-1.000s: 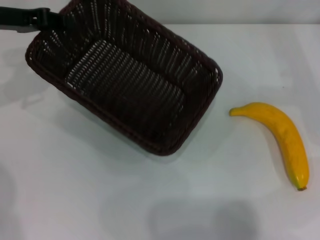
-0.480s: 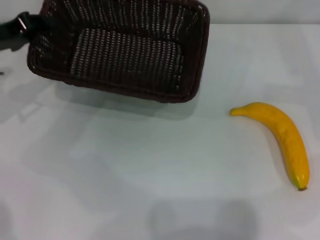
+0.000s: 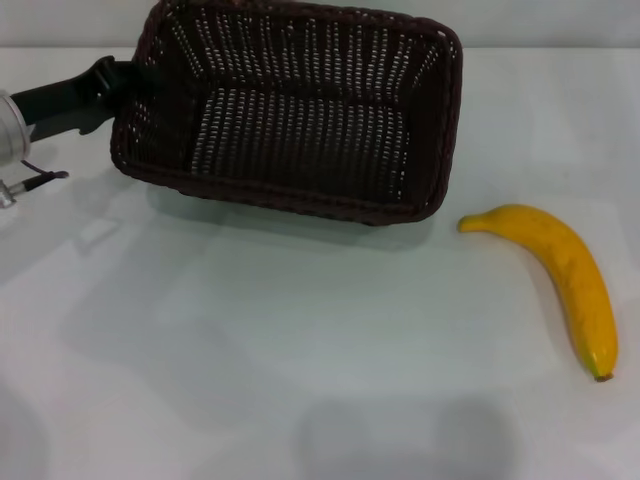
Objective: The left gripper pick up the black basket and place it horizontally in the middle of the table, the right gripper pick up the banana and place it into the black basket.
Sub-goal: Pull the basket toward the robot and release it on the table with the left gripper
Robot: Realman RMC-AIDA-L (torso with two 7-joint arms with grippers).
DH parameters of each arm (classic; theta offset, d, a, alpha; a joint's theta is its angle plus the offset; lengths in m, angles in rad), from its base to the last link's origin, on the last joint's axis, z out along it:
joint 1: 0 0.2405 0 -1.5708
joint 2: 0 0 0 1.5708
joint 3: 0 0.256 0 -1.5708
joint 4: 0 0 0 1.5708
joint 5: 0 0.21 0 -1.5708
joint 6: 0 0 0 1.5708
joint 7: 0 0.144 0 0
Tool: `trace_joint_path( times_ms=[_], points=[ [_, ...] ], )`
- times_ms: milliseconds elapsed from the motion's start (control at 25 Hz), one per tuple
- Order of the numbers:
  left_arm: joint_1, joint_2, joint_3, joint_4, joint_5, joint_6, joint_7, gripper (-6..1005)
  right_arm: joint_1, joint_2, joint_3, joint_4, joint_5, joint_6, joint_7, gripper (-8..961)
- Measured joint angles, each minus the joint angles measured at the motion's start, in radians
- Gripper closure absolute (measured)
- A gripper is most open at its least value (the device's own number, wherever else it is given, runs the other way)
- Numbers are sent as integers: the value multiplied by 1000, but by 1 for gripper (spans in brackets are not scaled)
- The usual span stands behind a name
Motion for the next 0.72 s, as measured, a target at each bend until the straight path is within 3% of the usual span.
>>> trace_joint_path(
  times_ms=[600,720],
  points=[
    [-2,-12,1,-38,2,28,-53,772,-11,-12,0,-12,0,-2,-14,228],
    [-1,-16,1,-38,2,27,-57,668,-12,-17,0,-12,0,-2,-14,228]
  ],
)
